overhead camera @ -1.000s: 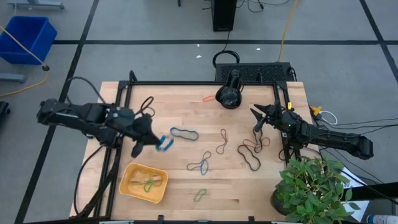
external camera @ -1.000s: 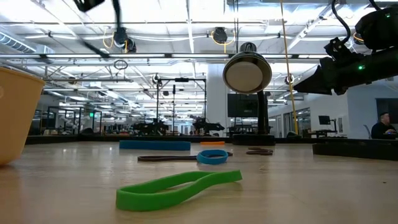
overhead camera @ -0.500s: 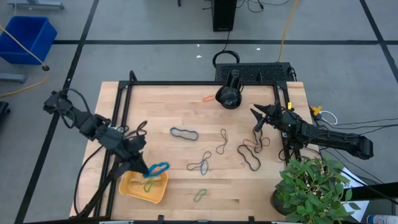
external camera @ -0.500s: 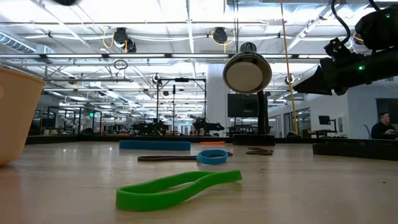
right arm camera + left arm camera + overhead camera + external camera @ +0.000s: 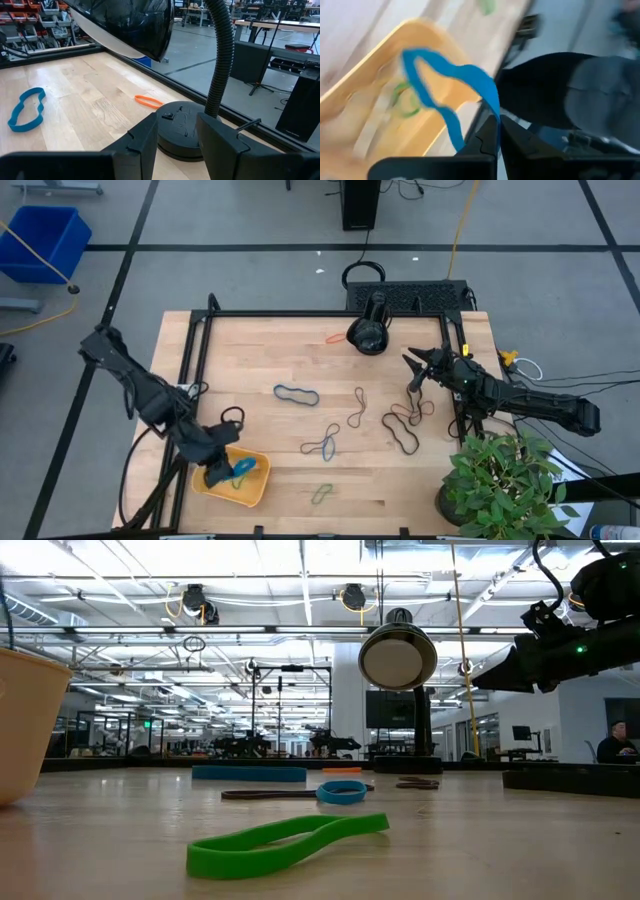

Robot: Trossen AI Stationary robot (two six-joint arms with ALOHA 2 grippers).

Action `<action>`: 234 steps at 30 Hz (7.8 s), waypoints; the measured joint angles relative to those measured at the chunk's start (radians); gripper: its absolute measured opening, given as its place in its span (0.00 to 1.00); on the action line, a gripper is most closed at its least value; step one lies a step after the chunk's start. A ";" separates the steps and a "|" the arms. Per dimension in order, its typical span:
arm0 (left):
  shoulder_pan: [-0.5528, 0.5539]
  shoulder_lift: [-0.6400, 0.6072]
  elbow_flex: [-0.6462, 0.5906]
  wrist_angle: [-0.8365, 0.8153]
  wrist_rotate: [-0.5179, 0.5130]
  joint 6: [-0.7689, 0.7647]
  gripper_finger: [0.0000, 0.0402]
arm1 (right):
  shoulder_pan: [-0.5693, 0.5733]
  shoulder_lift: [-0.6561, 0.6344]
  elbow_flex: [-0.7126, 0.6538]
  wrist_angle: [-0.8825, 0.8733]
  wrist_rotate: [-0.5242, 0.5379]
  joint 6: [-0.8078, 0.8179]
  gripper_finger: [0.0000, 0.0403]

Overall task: Pick and place rubber bands into bin
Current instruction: Put the left blue rubberband into the yellow bin, then put the blue rubberband into the yellow bin

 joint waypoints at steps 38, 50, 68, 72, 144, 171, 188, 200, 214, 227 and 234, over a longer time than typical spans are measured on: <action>0.103 0.355 0.000 -0.135 0.141 0.208 0.05 | 0.000 0.000 0.000 0.000 0.001 0.029 0.32; 0.133 0.465 0.000 -0.137 0.092 0.289 0.02 | 0.000 0.000 0.000 0.000 0.000 0.029 0.32; 0.132 0.479 0.000 -0.139 0.070 0.291 0.22 | 0.000 0.000 0.000 0.000 -0.001 0.023 0.32; 0.132 0.479 0.000 -0.144 0.093 0.295 0.22 | 0.000 0.000 0.000 0.000 -0.001 0.022 0.32; 0.738 0.328 0.000 0.352 -0.189 1.314 0.62 | 0.000 0.000 0.000 0.004 -0.002 0.029 0.32; 0.852 0.571 0.001 0.487 -0.109 1.539 0.62 | 0.000 0.000 0.000 0.007 -0.002 0.029 0.32; 0.846 0.721 0.003 0.495 -0.167 1.544 0.62 | 0.000 0.000 0.000 0.008 -0.002 0.029 0.32; 0.846 0.724 0.002 0.487 -0.108 1.495 0.36 | 0.000 0.000 0.000 0.008 -0.002 0.029 0.32; 0.842 0.693 -0.002 0.461 -0.089 1.442 0.02 | 0.000 0.000 0.000 0.008 -0.002 0.029 0.32; 0.780 0.214 -0.002 0.333 -0.091 1.277 0.03 | 0.000 0.000 0.000 0.008 -0.002 0.029 0.32; 0.673 -0.049 -0.002 0.357 -0.063 1.227 0.03 | 0.000 0.000 0.000 0.008 -0.002 0.029 0.32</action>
